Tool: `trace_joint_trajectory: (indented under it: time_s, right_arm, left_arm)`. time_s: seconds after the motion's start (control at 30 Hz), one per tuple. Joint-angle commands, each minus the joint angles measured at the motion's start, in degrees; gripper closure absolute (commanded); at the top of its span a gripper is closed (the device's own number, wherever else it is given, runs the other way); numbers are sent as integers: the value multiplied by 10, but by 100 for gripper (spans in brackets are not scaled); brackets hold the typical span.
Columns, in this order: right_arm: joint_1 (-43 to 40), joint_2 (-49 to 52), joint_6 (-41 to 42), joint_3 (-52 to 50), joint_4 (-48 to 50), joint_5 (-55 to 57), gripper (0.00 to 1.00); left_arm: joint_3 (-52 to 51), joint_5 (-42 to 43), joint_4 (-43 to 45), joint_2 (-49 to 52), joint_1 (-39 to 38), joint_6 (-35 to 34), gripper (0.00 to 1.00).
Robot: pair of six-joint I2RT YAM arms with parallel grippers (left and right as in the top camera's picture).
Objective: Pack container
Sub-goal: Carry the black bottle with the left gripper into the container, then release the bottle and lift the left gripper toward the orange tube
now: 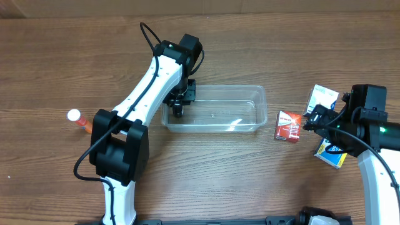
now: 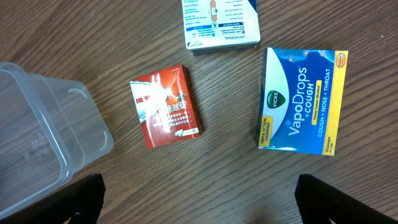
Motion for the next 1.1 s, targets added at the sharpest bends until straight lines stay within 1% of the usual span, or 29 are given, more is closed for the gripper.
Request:
trace_joint_trajectory:
  time_s: [0.0,0.23,0.27,0.3,0.37,0.5,0.6,0.67,0.77,0.8,0.87,1.0,1.07]
  right_arm:
    - [-2,0,0,12,2,-3,0]
    - [-2,0,0,12,2,-3,0]
    - [-2,0,0,12,2,-3,0]
    - [-2,0,0,12,2,-3,0]
    - [-2,0,0,12,2,-3,0]
    - [-2,0,0,12,2,-3,0]
    - [-2,0,0,12,2,-3,0]
    - [-2,0,0,12,2,-3,0]
    - [-2,0,0,12,2,-3,0]
    - [-2,0,0,12,2,-3,0]
    - [-2,0,0,12,3,-3,0]
    - [-2,0,0,12,3,-3,0]
    - [-2,0,0,12,3,-3,0]
  left_arm:
    - [20,12,-6,14,2,-6,65]
    - [25,12,-18,14,2,-1,59]
    - [27,12,-19,14,2,-1,57]
    - [29,11,-19,13,2,-1,52]
    - [38,11,-21,13,2,1,50]
    - [84,5,-51,13,2,3,50]
    - [137,-28,-91,11,2,2,50]
    - [194,-55,-130,0,5,-16,48]
    - [238,-57,-162,-46,26,-44,44]
    - [239,-57,-166,-67,35,-45,41]
    - [238,-58,-185,-116,54,-44,41]
    - [219,-59,-235,-230,90,-16,40]
    - [192,-57,-235,-286,101,-6,39]
